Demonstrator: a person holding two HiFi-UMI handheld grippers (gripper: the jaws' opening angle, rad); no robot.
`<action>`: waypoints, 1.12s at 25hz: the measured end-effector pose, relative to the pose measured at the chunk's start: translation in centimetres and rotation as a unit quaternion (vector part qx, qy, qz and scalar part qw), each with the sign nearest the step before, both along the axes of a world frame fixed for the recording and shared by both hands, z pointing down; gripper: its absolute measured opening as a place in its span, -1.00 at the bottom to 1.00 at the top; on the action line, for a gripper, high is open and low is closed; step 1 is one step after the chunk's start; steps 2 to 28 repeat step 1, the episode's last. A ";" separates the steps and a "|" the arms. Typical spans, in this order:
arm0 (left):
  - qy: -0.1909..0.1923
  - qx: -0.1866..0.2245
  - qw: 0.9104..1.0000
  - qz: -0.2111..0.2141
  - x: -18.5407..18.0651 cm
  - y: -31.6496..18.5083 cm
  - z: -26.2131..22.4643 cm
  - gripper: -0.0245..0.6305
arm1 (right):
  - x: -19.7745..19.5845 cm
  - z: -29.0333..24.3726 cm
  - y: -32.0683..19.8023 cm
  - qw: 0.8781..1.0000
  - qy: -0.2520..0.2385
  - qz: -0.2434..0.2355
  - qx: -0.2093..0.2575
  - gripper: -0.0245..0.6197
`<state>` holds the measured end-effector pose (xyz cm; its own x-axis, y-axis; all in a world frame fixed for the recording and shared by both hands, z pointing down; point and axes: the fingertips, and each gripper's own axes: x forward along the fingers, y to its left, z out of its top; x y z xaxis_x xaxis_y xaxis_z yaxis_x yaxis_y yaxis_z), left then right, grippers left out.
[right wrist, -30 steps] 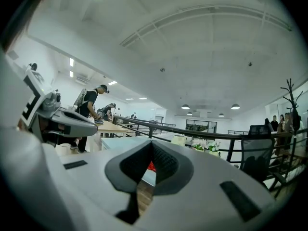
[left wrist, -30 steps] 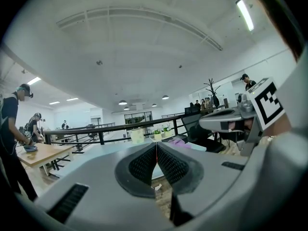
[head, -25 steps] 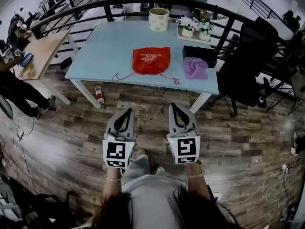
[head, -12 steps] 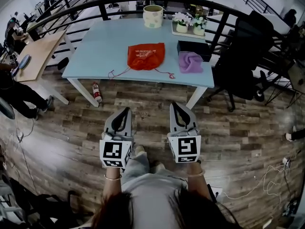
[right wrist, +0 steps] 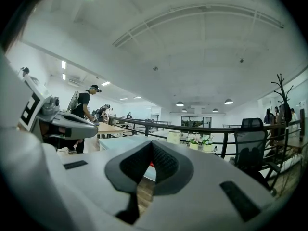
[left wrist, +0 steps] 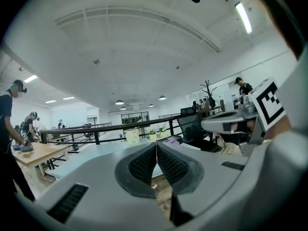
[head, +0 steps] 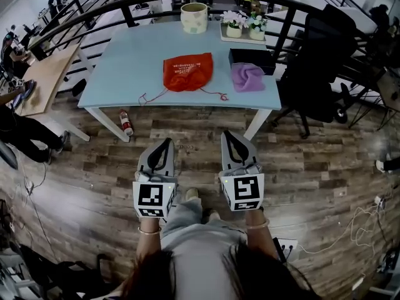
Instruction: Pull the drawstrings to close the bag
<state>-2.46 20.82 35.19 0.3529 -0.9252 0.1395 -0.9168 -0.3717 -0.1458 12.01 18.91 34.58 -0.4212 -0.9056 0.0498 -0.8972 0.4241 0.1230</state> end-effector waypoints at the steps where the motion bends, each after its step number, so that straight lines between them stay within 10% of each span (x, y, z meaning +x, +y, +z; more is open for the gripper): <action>1: 0.000 0.000 1.000 0.000 -0.2 -0.5 0.0 -0.87 | -0.2 0.1 -0.4 1.000 -0.001 -0.001 -0.002 -0.85; 28: 0.000 0.000 1.000 0.000 -0.2 -0.5 0.0 -0.87 | -0.2 0.1 -0.4 1.000 -0.001 -0.001 -0.002 -0.85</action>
